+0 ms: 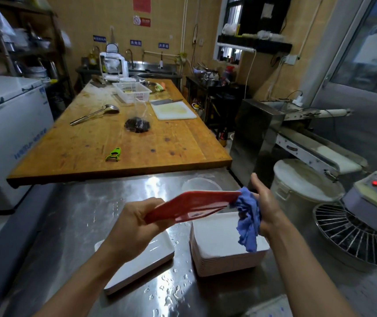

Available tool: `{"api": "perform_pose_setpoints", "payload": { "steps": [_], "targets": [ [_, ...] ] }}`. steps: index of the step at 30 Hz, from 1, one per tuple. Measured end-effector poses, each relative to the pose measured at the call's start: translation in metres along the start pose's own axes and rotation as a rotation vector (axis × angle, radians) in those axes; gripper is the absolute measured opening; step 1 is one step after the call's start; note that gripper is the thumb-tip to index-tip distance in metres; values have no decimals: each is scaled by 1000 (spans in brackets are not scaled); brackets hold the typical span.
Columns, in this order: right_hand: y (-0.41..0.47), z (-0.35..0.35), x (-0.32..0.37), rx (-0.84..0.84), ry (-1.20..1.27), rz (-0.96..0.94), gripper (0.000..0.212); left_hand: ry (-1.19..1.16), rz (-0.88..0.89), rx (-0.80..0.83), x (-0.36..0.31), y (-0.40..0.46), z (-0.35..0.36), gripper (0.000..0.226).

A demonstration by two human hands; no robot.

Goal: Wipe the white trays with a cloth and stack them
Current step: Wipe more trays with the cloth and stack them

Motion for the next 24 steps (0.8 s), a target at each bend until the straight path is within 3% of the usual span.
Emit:
{"api": "perform_pose_setpoints", "payload": {
  "steps": [2,6,10,14,16,19,24],
  "targets": [
    [0,-11,-3,-25,-40,46,62,160,112,54,-3,1,6,4],
    [-1,-33,-13,-168,-108,99,22,418,312,116,-4,3,28,17],
    [-7,-59,-18,-323,-13,87,25,541,390,81,14,5,51,16],
    [-14,-85,-21,-445,-9,50,24,556,88,-23,49,9,72,37],
    [-15,-97,-26,-497,21,50,26,440,-167,-125,65,12,83,45],
    [-13,-112,-40,-547,57,66,30,170,-510,-141,92,15,106,49],
    [-5,-126,-59,-616,22,41,20,99,-713,-136,123,16,128,42]
  ]
}}
Point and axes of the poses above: each hand's wrist, its own y-axis towards the middle knuckle, its own z-axis out of the palm, x = y × z, the point moved 3 cm from there along y, towards the middle knuckle
